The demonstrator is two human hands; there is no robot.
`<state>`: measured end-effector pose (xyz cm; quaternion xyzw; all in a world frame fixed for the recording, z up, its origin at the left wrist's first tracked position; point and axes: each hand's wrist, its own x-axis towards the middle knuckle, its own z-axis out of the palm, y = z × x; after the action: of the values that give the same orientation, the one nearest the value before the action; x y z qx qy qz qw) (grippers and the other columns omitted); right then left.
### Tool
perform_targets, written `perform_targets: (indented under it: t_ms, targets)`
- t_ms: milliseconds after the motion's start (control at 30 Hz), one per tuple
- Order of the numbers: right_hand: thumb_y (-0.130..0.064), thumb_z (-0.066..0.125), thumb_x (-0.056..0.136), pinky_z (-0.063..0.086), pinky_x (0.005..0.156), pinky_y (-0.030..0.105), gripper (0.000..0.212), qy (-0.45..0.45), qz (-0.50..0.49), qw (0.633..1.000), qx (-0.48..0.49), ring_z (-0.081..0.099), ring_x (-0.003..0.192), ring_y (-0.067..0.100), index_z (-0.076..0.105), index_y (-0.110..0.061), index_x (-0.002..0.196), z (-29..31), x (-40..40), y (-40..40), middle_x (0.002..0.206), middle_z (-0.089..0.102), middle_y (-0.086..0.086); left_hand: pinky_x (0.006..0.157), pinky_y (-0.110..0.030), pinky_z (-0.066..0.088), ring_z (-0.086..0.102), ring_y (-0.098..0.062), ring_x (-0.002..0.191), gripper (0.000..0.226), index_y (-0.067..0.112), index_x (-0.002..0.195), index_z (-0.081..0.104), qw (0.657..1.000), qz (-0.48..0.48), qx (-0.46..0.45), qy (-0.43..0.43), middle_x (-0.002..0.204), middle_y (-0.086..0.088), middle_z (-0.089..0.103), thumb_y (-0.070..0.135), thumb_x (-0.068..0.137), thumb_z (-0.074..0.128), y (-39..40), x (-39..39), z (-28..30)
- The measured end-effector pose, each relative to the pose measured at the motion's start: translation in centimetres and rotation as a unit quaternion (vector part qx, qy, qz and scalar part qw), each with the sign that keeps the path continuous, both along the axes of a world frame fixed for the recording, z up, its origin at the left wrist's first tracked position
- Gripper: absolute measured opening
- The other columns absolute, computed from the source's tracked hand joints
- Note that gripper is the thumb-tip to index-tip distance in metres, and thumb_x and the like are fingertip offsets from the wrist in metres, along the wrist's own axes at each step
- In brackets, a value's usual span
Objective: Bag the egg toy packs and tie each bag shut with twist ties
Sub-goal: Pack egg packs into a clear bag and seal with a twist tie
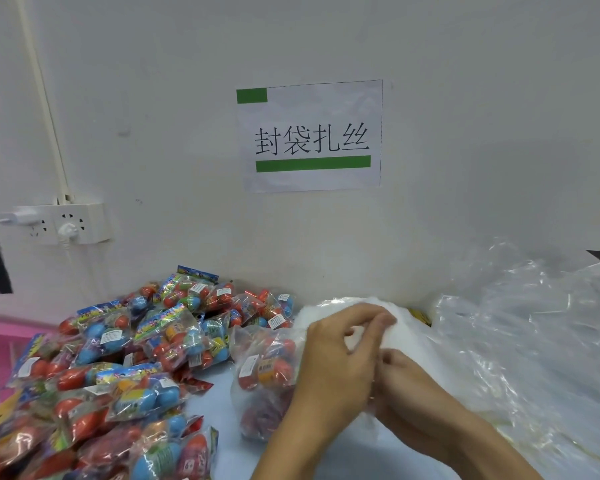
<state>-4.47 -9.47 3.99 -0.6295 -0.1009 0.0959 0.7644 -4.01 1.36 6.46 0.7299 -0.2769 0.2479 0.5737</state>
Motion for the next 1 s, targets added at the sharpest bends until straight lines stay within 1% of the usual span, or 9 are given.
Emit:
perform_targets:
  t_ms: [100,200,300,400,500,600,700,833,1000]
  targets:
    - [0.004,0.037,0.103,0.057,0.094,0.037,0.034,0.009,-0.016,0.999,0.032,0.072,0.106,0.029,0.068,0.011,0.113,0.5,0.6,-1.1,0.111,0.073,0.022,0.073,-0.018,0.053,0.069,-0.004,0.083,0.019,0.020,0.084,0.074,0.993,0.034,-0.111,0.003,0.083,0.012,0.074,0.015,0.097,0.061,1.2,0.6,0.5]
    - [0.012,0.037,0.097,0.062,0.073,0.029,0.034,-0.010,-0.111,0.993,0.049,0.076,0.092,0.030,0.071,0.009,0.101,0.9,1.0,-2.7,0.100,0.075,0.023,0.068,-0.026,0.056,0.072,-0.009,0.082,0.016,0.022,0.087,0.073,0.977,0.063,-0.201,0.004,0.085,0.008,0.076,0.019,0.096,0.060,2.2,1.2,0.7]
    - [0.014,0.044,0.089,0.053,0.055,0.025,0.031,-0.039,-0.213,0.971,-0.104,0.072,0.066,0.021,0.071,-0.001,0.094,0.4,1.0,-3.9,0.077,0.075,0.011,0.074,-0.021,0.056,0.073,-0.010,0.085,0.015,0.020,0.090,0.073,0.964,0.083,-0.252,0.001,0.087,0.006,0.077,0.022,0.096,0.059,2.9,1.6,0.9]
    - [0.004,0.066,0.076,0.054,0.058,0.025,0.031,-0.039,-0.104,0.958,-0.265,0.070,0.066,0.016,0.071,-0.011,0.102,-1.0,0.9,-3.3,0.079,0.073,0.006,0.076,-0.023,0.058,0.073,-0.012,0.085,0.019,0.020,0.090,0.073,0.955,0.088,-0.282,0.004,0.087,0.005,0.077,0.031,0.092,0.058,3.3,1.7,1.0]
    - [-0.021,0.083,0.069,0.056,0.060,0.023,0.032,-0.047,-0.017,0.943,-0.328,0.073,0.070,0.012,0.072,-0.022,0.098,-2.1,0.5,-0.6,0.084,0.076,-0.001,0.076,-0.032,0.060,0.074,-0.016,0.085,0.019,0.021,0.089,0.072,0.950,0.087,-0.298,0.010,0.087,0.003,0.077,0.033,0.092,0.057,3.3,1.7,1.1]
    - [-0.019,0.079,0.081,0.057,0.059,0.024,0.006,-0.101,-0.111,0.937,-0.317,0.074,0.067,0.011,0.074,-0.019,0.086,-2.6,0.9,1.2,0.076,0.076,0.000,0.073,-0.034,0.060,0.074,-0.018,0.082,0.022,0.019,0.089,0.072,0.945,0.075,-0.317,0.008,0.086,0.000,0.077,0.036,0.089,0.058,3.1,1.6,1.3]
    - [-0.011,0.074,0.089,0.050,0.054,0.018,0.015,-0.143,-0.199,0.932,-0.267,0.070,0.060,0.008,0.077,-0.018,0.076,-1.8,1.0,0.4,0.069,0.074,-0.002,0.067,-0.024,0.059,0.074,-0.018,0.078,0.024,0.016,0.090,0.071,0.935,0.071,-0.348,-0.002,0.084,-0.003,0.076,0.035,0.089,0.058,3.5,1.6,1.7]
    - [-0.002,0.067,0.092,0.049,0.053,0.018,0.017,-0.213,-0.302,0.919,-0.135,0.063,0.053,0.011,0.075,-0.015,0.085,-0.1,1.1,-1.3,0.064,0.070,0.004,0.067,-0.025,0.060,0.075,-0.018,0.077,0.021,0.018,0.086,0.071,0.919,0.097,-0.380,-0.032,0.082,-0.002,0.076,0.031,0.095,0.057,4.2,2.0,2.2]
    - [-0.002,0.064,0.094,0.049,0.053,0.017,0.014,-0.198,-0.303,0.926,-0.111,0.059,0.051,0.010,0.073,-0.012,0.097,0.0,1.3,-2.6,0.065,0.071,0.006,0.065,-0.018,0.052,0.066,-0.003,0.068,0.029,0.025,0.077,0.066,0.942,0.149,-0.299,-0.013,0.073,0.011,0.071,0.022,0.102,0.052,4.5,2.5,0.9]
